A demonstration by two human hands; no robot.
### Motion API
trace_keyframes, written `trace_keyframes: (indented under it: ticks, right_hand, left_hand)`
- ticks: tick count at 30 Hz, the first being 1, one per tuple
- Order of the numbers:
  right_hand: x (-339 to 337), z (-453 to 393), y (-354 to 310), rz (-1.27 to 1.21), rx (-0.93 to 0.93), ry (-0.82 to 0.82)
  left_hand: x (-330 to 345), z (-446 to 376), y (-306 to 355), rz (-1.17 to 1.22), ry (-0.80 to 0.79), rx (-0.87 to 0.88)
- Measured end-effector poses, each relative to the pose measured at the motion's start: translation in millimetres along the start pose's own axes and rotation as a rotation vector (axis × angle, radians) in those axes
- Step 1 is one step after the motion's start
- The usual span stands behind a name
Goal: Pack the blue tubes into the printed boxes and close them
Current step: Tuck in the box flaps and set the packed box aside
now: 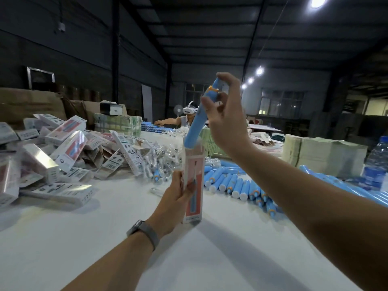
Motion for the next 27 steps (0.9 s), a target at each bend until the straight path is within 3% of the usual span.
trace_keyframes:
  ticks: [13,17,24,27]
  right_hand:
    - [24.6,16.8,37.7,0.125,0.121,-0.083]
    - [31.1,20.8,40.3,0.180,0.079,-0.070]
    - [69.3,46.7,54.8,0.472,0.068,-0.314]
    - [78.4,63.4,66.3,0.425,0.104,-0.340]
  left_hand:
    - [-12.3,3.2,5.4,-0.163,0.114,-0.012]
    - [-16.1,3.9,5.4,-0.168,0.143,-0.040]
    - [-31.2,6.0,8.3,-0.260,0.268,-0.069]
    - [-37.9,7.5,9.2,-0.343,0.328,-0.091]
Point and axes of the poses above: each hand's wrist, its own z-axis away from the middle knuckle, its own x-axis out of the palm, y = z × x, the point moved 9 cm from there along -z, towards the middle knuckle, and after that the axes turned 7 degrees about -y, right-handed, at the moved point
